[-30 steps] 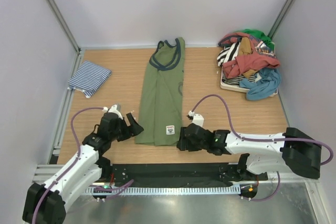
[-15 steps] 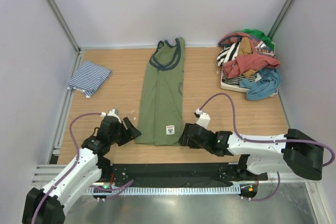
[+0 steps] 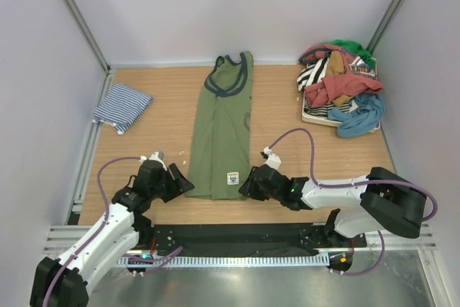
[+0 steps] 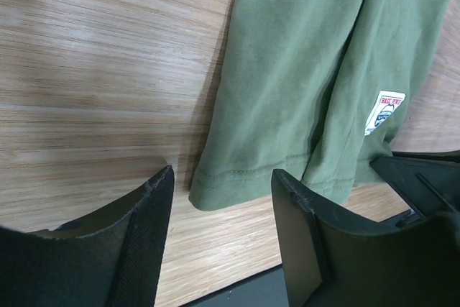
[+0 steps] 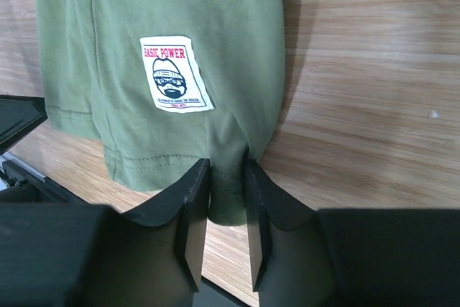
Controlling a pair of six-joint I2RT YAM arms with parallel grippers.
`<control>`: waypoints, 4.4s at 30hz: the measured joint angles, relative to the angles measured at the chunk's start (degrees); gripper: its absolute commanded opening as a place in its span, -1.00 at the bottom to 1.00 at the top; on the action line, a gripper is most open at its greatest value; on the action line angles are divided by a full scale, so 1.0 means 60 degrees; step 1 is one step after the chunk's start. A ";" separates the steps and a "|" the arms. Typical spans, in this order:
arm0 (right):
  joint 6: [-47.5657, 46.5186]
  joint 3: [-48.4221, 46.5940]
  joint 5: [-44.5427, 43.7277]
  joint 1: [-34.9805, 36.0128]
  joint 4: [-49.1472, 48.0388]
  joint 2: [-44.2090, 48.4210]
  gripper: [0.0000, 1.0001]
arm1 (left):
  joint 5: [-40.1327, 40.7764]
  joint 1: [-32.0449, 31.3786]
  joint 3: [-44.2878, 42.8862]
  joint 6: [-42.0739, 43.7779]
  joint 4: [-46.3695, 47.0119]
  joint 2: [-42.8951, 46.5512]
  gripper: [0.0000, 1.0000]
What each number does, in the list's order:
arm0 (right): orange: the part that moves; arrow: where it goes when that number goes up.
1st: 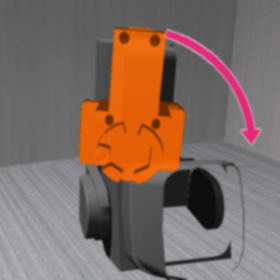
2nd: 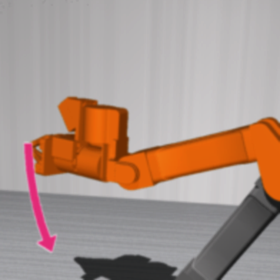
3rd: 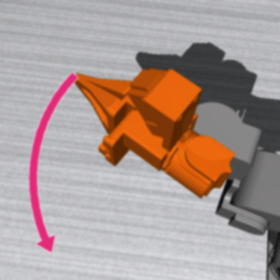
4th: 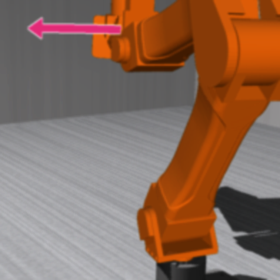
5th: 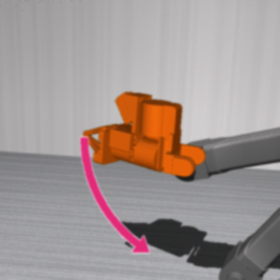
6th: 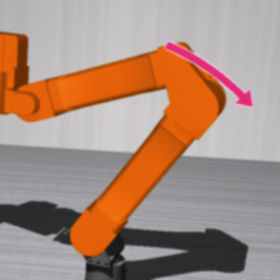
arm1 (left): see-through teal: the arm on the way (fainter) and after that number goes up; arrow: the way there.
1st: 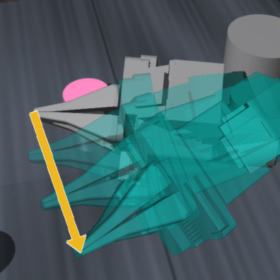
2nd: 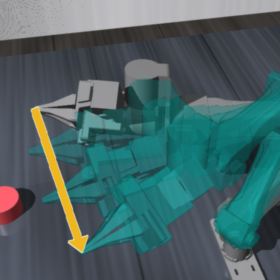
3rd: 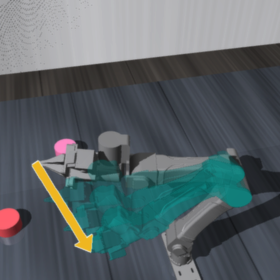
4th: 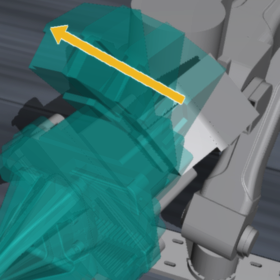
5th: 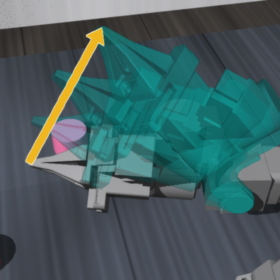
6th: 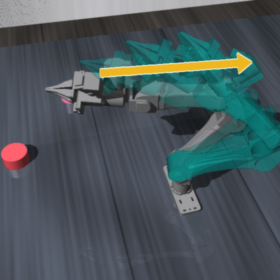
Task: Fold and stack the tank tops
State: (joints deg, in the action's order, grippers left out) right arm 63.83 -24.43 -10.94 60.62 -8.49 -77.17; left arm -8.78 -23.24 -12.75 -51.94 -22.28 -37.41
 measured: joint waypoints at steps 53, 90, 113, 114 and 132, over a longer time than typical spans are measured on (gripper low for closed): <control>-0.1166 0.0004 -0.0215 -0.0754 0.3253 0.2736 -0.98 | 0.0637 -0.1912 -0.0372 -0.0641 -0.0040 -0.1279 -1.00; -0.4313 -0.5042 0.0284 -0.3384 0.5577 0.0036 -0.97 | 0.2481 -0.2044 -0.6612 0.0331 -0.2058 -0.5286 -1.00; -0.5931 -1.2917 0.0525 -0.5559 0.6590 -0.7890 -0.97 | 0.2204 0.0787 -1.2116 0.1679 -0.1636 -1.2389 -1.00; -0.5952 -1.2979 0.0535 -0.5614 0.6594 -0.7970 -0.98 | 0.2204 0.0831 -1.2156 0.1683 -0.1581 -1.2491 -1.00; -0.6233 -1.2896 0.0801 -0.5803 0.5963 -0.7814 -0.97 | 0.1810 0.0831 -1.2735 0.1668 -0.1038 -1.2571 -1.00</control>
State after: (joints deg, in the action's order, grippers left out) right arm 26.44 -101.80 -6.13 25.80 27.29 -124.05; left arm 2.09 -18.26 -89.17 -41.93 -28.51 -112.84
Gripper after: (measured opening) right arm 0.036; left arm 0.005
